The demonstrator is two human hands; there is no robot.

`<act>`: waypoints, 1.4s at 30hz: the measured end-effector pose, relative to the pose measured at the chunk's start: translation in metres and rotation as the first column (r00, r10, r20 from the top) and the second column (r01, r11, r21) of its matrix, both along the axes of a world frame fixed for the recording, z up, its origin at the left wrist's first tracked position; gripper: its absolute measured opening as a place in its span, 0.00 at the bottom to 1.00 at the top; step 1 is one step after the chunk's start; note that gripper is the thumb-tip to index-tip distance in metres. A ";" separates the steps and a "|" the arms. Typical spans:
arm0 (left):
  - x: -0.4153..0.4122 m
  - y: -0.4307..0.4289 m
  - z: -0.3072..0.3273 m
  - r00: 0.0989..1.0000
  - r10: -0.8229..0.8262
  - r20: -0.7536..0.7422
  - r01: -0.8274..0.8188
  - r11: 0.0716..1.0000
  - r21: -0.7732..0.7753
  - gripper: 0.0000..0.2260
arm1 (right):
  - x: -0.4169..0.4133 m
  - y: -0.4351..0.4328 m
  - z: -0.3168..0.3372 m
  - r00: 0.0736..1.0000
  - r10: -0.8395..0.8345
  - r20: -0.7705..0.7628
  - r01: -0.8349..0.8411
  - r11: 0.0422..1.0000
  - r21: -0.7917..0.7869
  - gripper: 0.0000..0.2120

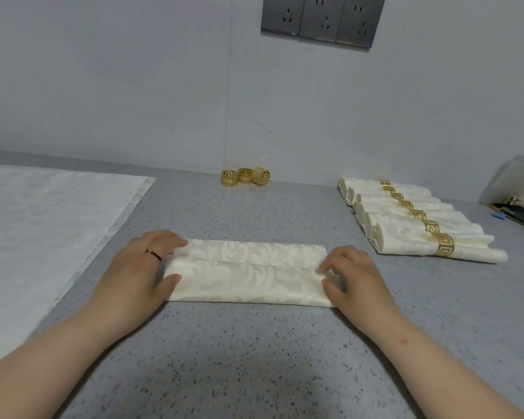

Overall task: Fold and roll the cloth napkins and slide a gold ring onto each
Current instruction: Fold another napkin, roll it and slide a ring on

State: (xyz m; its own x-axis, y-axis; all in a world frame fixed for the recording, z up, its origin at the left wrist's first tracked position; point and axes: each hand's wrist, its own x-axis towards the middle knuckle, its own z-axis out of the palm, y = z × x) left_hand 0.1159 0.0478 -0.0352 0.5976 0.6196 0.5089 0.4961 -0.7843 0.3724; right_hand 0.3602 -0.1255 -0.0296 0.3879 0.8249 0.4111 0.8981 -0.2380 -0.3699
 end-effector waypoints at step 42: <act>0.015 -0.029 -0.004 0.923 -0.145 -0.357 0.297 0.857 0.421 0.29 | -0.015 -0.002 0.006 0.965 -0.164 -0.207 0.133 0.979 -0.152 0.02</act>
